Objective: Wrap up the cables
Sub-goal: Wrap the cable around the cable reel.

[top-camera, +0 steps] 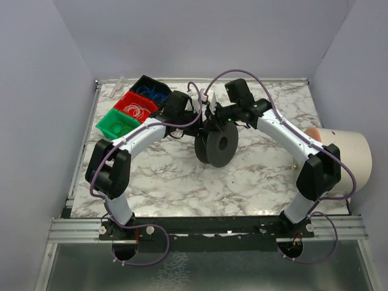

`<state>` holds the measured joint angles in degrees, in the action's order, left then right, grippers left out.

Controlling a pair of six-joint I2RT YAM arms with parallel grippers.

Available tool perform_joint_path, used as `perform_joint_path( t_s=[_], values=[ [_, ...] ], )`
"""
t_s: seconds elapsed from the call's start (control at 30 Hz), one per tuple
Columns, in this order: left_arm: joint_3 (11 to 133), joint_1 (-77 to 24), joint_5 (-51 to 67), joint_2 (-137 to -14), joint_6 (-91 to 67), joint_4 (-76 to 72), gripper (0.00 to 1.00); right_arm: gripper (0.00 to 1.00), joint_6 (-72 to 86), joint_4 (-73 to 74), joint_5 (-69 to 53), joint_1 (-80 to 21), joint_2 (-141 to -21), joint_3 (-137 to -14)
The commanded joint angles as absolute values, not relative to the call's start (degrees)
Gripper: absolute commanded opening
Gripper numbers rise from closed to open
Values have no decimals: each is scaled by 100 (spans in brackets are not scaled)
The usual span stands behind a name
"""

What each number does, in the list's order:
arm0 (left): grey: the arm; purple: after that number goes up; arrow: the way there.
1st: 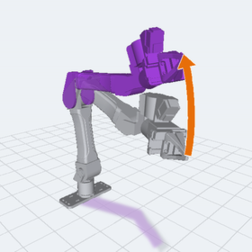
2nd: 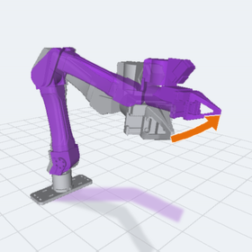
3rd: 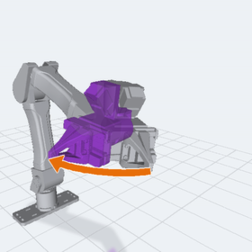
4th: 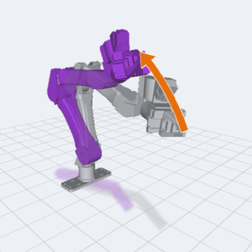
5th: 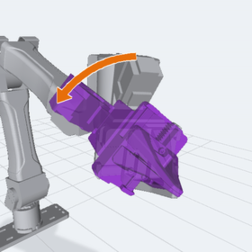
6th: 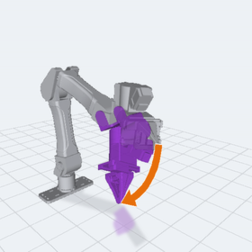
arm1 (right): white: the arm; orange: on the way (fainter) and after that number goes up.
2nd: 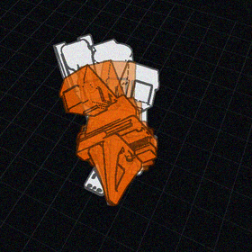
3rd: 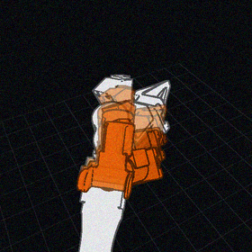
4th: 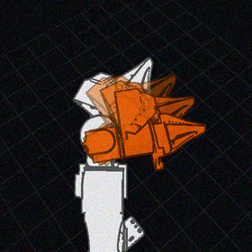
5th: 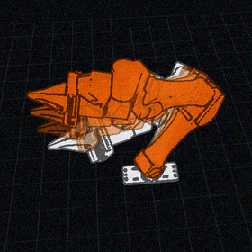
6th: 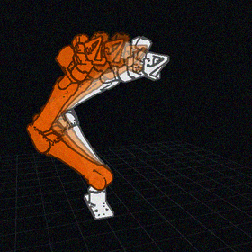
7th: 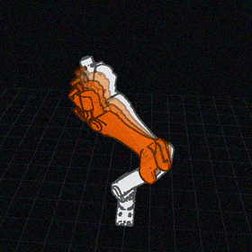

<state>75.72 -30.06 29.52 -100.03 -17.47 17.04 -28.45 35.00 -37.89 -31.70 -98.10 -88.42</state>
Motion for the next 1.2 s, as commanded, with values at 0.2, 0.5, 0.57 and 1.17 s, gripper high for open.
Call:
perform_joint_path(
  t_s=[0.2,0.5,0.57,1.17],
  values=[
    [7326,-2758,3363,-9770,-2666,647,0,1,-3347,3640,-3062,-3732,-9510,-8210],
    [7133,-2689,3482,-9721,-2715,493,0,0,-4165,3914,-2932,-3823,-9486,-8085],
    [7107,-2683,3451,-9721,-2625,532,0,0,-4315,4081,-2890,-3829,-9530,-8225],
    [6981,-2452,3400,-9808,-2829,405,0,0,-5752,5819,-2683,-3999,-9777,-9079]
  ],
)
